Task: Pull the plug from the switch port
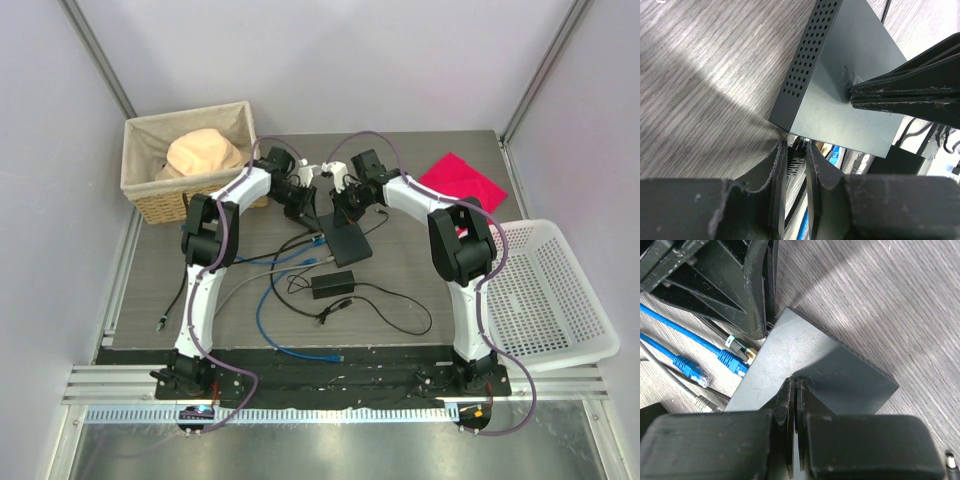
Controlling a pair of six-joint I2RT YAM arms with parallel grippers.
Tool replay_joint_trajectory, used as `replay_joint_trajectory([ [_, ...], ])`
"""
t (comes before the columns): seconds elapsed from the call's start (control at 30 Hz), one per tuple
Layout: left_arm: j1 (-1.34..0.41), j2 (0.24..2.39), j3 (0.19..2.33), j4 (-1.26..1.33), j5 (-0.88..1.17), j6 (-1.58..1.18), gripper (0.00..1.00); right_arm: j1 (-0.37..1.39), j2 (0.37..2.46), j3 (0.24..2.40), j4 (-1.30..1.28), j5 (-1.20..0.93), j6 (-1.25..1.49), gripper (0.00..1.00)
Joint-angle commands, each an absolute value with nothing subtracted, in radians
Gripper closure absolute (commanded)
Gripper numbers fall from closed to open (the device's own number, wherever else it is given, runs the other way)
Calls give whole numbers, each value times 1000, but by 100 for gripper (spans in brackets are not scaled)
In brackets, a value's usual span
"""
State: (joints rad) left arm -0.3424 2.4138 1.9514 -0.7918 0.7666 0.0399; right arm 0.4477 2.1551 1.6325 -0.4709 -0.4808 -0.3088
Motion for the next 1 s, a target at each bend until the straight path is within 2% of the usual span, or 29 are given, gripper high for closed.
replay_joint_trajectory([
  [0.0, -374, 2454, 1893, -802, 681, 44, 100, 465, 2221, 1601, -541, -385, -339, 99],
  [0.3, -373, 2456, 1940, -830, 630, 78, 100, 466, 2224, 1603, -545, -382, -337, 99],
  [0.47, -376, 2447, 1899, -813, 675, 41, 100, 465, 2227, 1605, -543, -374, -334, 99],
  [0.73, -376, 2456, 1957, -867, 670, 150, 100, 465, 2227, 1605, -545, -368, -327, 99],
  [0.97, -368, 2433, 1913, -815, 650, 45, 100, 466, 2234, 1615, -549, -356, -321, 99],
])
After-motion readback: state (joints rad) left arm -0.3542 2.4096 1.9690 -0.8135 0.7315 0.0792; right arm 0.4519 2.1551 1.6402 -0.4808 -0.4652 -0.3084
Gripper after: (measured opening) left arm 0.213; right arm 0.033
